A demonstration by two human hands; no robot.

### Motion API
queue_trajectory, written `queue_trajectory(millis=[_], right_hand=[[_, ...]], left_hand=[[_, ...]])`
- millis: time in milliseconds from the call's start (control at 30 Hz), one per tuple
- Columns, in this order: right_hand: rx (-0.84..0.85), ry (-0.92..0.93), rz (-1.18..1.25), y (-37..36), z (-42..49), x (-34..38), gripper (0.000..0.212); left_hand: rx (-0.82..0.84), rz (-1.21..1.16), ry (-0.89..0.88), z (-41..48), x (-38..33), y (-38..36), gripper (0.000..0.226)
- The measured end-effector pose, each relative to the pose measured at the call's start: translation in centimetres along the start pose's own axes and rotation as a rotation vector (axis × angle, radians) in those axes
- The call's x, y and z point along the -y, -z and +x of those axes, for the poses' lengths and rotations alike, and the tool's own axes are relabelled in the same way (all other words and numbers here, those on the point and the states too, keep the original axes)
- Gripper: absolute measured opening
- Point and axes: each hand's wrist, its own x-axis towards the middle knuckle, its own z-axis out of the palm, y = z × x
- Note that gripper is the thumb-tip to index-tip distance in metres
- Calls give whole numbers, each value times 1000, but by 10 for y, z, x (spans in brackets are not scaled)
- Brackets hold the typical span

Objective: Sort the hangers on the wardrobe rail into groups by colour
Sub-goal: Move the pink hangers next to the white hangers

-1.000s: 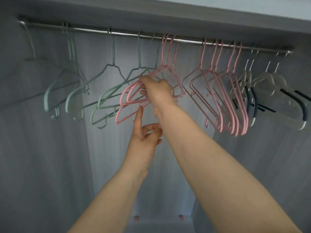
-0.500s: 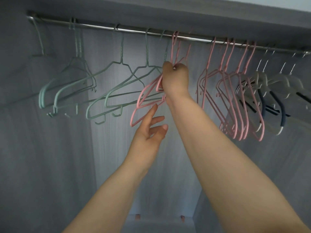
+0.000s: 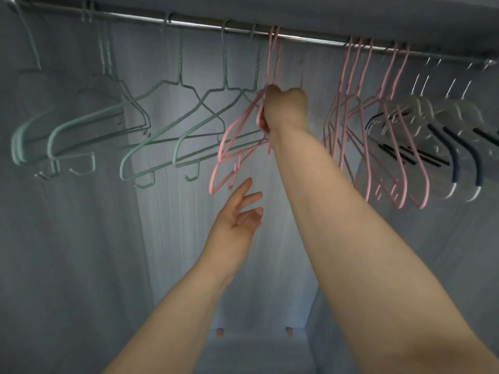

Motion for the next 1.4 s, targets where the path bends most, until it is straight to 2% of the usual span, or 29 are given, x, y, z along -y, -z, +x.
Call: queue_trajectory(millis=[133, 200, 267, 333, 600, 700, 800, 900, 1033, 1133, 1233, 1267, 1333, 1400], right_hand=[[-30, 14, -115, 5, -28, -36, 30], [7, 15, -135, 18, -49, -53, 14], [77, -30, -173, 38, -71, -69, 33], [125, -39, -247, 60, -89, -90, 40], [162, 85, -589, 152, -94, -168, 20], [248, 130, -700, 179, -87, -178, 21], [361, 188, -751, 200, -78, -181, 20], [450, 189, -676, 214, -63, -187, 19], [512, 241, -621, 213, -43, -204, 19], [482, 389, -689, 203, -29, -223, 20], [357, 515, -724, 188, -20, -243, 36], [293, 508, -674, 184, -17, -251, 38], [175, 383, -567, 179, -15, -267, 41], [129, 256, -541, 172, -16, -282, 36]], left_hand=[[10, -2, 49, -2, 12, 2, 49], [3, -6, 85, -5, 20, 4, 48], [-14, 3, 113, -8, 27, 7, 46], [-39, 20, 136, -10, 33, 9, 44], [-115, 146, 197, -14, 60, 10, 47], [-115, 208, 225, -11, 72, 7, 55], [-135, 395, 226, -6, 82, 14, 64], [-158, 669, 232, -3, 91, 33, 67], [-223, 1048, 289, -15, 97, 63, 52], [-254, 1208, 348, -30, 86, 93, 35], [-199, 1287, 313, -49, 63, 121, 16], [-149, 1208, 255, -56, 54, 126, 11], [-22, 1066, 127, -72, 33, 121, 31], [71, 1016, 74, -88, 12, 101, 18]])
